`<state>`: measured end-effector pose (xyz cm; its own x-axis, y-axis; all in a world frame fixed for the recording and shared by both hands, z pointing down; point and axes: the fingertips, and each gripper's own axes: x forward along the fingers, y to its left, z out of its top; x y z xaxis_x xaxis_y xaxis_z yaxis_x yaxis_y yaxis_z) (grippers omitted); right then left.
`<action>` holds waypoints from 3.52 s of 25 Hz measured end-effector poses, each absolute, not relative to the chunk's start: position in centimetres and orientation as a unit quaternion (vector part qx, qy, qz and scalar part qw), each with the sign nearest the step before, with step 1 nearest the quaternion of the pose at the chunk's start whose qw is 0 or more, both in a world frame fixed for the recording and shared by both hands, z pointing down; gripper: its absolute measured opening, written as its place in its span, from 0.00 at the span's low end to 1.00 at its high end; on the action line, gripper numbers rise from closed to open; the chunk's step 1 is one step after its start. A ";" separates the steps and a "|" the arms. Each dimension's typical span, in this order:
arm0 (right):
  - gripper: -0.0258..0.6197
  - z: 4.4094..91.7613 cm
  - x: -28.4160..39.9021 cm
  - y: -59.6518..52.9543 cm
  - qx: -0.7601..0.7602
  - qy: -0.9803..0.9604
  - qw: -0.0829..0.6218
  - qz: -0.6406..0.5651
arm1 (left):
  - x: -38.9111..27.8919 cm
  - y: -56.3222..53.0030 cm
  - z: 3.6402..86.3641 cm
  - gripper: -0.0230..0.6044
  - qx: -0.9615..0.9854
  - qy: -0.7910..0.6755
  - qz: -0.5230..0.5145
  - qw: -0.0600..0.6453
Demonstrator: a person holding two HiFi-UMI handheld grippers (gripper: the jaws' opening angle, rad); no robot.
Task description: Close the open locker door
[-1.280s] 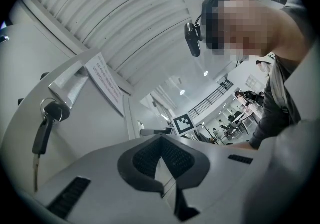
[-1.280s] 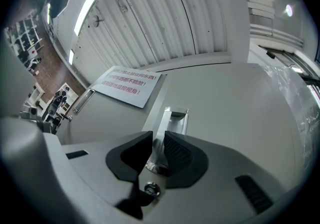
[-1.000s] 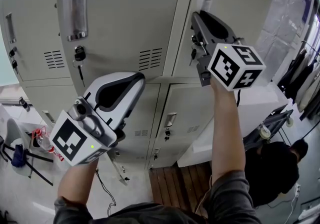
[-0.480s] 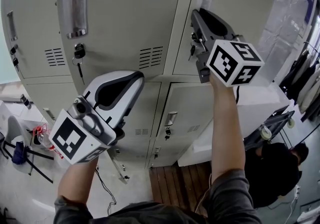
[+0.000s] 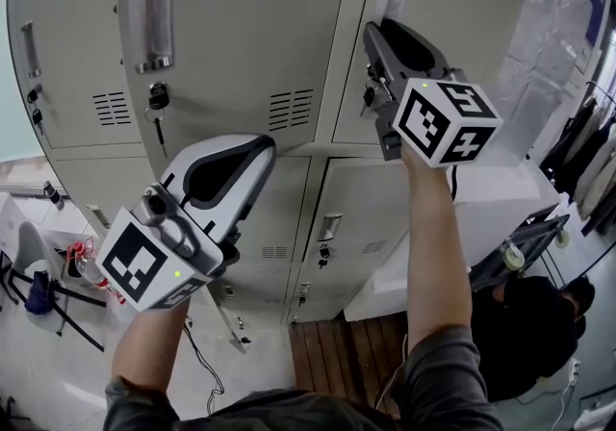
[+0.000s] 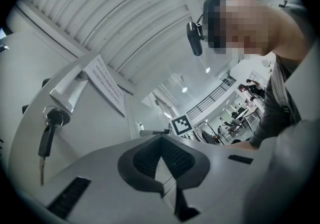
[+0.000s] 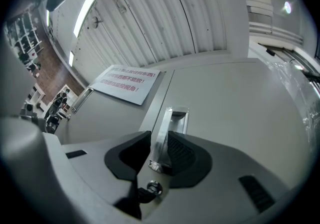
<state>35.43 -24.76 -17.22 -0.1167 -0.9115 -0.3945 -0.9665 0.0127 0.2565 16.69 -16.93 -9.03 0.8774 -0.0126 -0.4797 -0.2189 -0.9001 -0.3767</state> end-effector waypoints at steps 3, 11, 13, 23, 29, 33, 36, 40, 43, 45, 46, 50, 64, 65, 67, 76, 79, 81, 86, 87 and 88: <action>0.21 -17.3 35.6 -24.4 -0.662 0.708 0.066 0.235 | 16.6 -16.8 -9.0 0.06 -0.945 0.062 0.238 0.215; 0.21 -16.8 35.0 -22.3 -0.655 0.714 0.064 0.240 | 16.4 -16.3 -8.9 0.06 -0.948 0.062 0.234 0.206; 0.20 -16.5 34.8 -21.5 -0.654 0.714 0.062 0.242 | 16.5 -16.1 -8.8 0.06 -0.949 0.059 0.233 0.205; 0.15 -11.4 32.5 -16.3 -0.659 0.716 0.054 0.224 | 16.2 -14.4 -6.6 0.06 -0.959 0.035 0.213 0.183; 0.14 -8.0 29.5 -13.9 -0.659 0.724 0.062 0.196 | 14.3 -13.4 -5.0 0.06 -0.964 0.025 0.202 0.170; 0.13 -6.1 27.4 -12.4 -0.663 0.723 0.065 0.183 | 12.8 -12.8 -4.0 0.06 -0.967 0.017 0.200 0.157; 0.12 -4.7 25.4 -11.2 -0.664 0.724 0.063 0.174 | 11.5 -12.2 -3.3 0.06 -0.968 0.013 0.197 0.152; 0.12 -2.6 22.9 -9.4 -0.662 0.729 0.064 0.160 | 10.0 -11.2 -2.1 0.06 -0.971 0.009 0.194 0.142; 0.11 -1.0 21.7 -8.1 -0.662 0.732 0.062 0.150 | 9.2 -10.5 -1.1 0.06 -0.973 0.008 0.190 0.131; 0.10 0.2 21.0 -7.1 -0.662 0.733 0.059 0.143 | 8.9 -9.9 -0.4 0.06 -0.975 0.008 0.185 0.126; 0.10 0.8 20.8 -6.7 -0.661 0.735 0.059 0.140 | 8.7 -9.5 -0.1 0.06 -0.975 0.009 0.184 0.124; 0.10 3.1 19.9 -5.8 -0.646 0.751 0.061 0.123 | 8.2 -8.4 1.4 0.06 -0.977 0.022 0.175 0.116; 0.10 12.7 17.0 -5.4 -0.548 0.833 0.056 0.046 | 5.7 -6.5 9.4 0.06 -0.978 0.150 0.124 0.076; 0.10 13.5 16.7 -5.5 -0.540 0.839 0.056 0.041 | 5.4 -6.4 10.0 0.06 -0.977 0.160 0.121 0.074; 0.10 14.9 16.1 -5.6 -0.528 0.847 0.057 0.032 | 4.7 -6.3 11.2 0.06 -0.974 0.179 0.117 0.071; 0.10 20.8 12.9 -7.8 -0.483 0.874 0.049 -0.002 | 0.7 -8.0 16.2 0.06 -0.965 0.242 0.083 0.050; 0.10 23.7 11.8 -8.7 -0.471 0.881 0.045 -0.019 | -0.6 -8.9 18.5 0.06 -0.964 0.255 0.070 0.040; 0.10 25.8 11.1 -9.3 -0.468 0.882 0.035 -0.028 | -1.3 -9.6 20.3 0.06 -0.963 0.261 0.063 0.028; 0.10 31.8 9.4 -10.6 -0.468 0.882 0.011 -0.056 | -3.1 -11.0 25.9 0.06 -0.959 0.278 0.044 -0.007; 0.10 33.0 9.1 -10.9 -0.467 0.882 0.009 -0.062 | -3.4 -11.3 27.1 0.06 -0.959 0.281 0.039 -0.014; 0.10 34.2 8.9 -11.2 -0.467 0.882 0.006 -0.069 | -3.7 -11.7 28.3 0.06 -0.958 0.284 0.034 -0.021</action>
